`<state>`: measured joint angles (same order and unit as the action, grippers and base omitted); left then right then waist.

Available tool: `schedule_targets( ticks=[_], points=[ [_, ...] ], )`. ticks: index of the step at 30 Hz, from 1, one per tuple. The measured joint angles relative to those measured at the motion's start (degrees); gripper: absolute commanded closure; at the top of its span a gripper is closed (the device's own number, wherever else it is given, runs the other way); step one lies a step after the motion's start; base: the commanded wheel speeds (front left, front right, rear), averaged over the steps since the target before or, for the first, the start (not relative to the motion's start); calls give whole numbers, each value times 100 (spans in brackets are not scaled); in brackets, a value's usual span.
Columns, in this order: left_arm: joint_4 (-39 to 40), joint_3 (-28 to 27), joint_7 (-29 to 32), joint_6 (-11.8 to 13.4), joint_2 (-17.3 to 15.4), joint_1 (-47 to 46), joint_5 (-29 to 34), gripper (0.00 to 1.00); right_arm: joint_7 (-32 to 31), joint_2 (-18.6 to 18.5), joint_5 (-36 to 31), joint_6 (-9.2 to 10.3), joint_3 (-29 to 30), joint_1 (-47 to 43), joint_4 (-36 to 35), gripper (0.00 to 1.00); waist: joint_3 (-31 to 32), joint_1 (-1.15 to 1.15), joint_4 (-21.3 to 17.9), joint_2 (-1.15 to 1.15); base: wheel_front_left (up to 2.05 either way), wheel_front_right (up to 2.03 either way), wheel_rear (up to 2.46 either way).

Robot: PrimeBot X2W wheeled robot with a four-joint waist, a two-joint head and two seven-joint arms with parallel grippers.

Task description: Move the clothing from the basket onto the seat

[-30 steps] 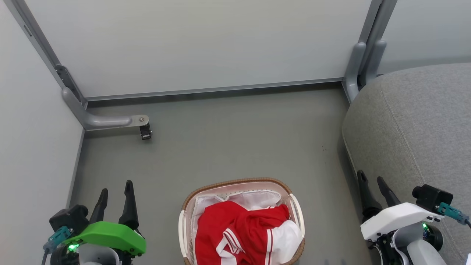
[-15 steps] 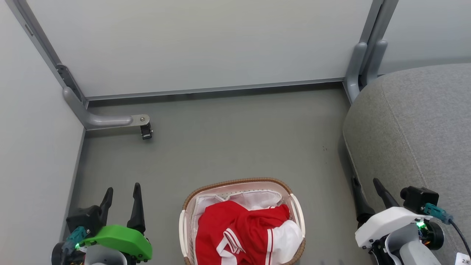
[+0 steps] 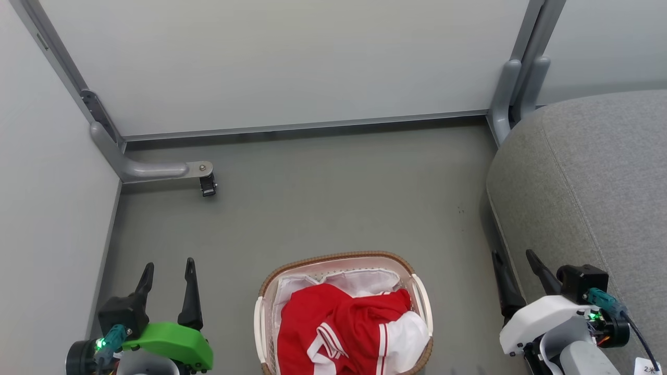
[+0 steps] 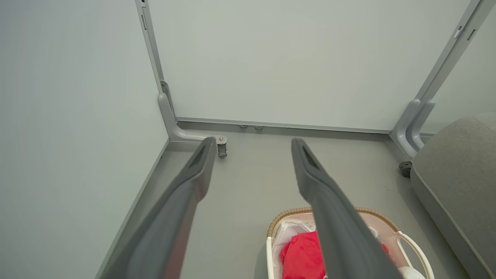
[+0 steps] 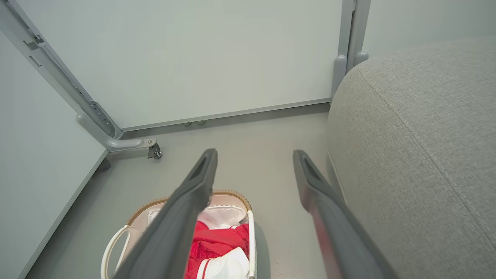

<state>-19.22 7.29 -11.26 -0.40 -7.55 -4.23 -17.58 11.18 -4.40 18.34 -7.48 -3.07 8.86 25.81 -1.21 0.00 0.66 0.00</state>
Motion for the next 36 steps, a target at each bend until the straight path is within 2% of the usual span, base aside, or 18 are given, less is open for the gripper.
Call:
schedule_targets(
  ticks=[11, 21, 36],
  points=[
    [-29, -221, -127, 2, 136, 24, 467, 0, 146, 57, -560, 0, 131, 2, 77, 0, -13, 0, 11, 0, 0, 0, 0],
    [-74, -383, -243, -149, 229, 115, 998, 0, 250, 110, -1054, -1, 312, 2, 197, 0, -18, 0, 24, 0, 0, 0, 0],
    [-126, -443, -378, -243, 316, 126, 1577, 0, 381, 147, -1636, -2, 297, 124, 209, 0, -182, 0, -1, 0, 0, 0, 0]
  ],
)
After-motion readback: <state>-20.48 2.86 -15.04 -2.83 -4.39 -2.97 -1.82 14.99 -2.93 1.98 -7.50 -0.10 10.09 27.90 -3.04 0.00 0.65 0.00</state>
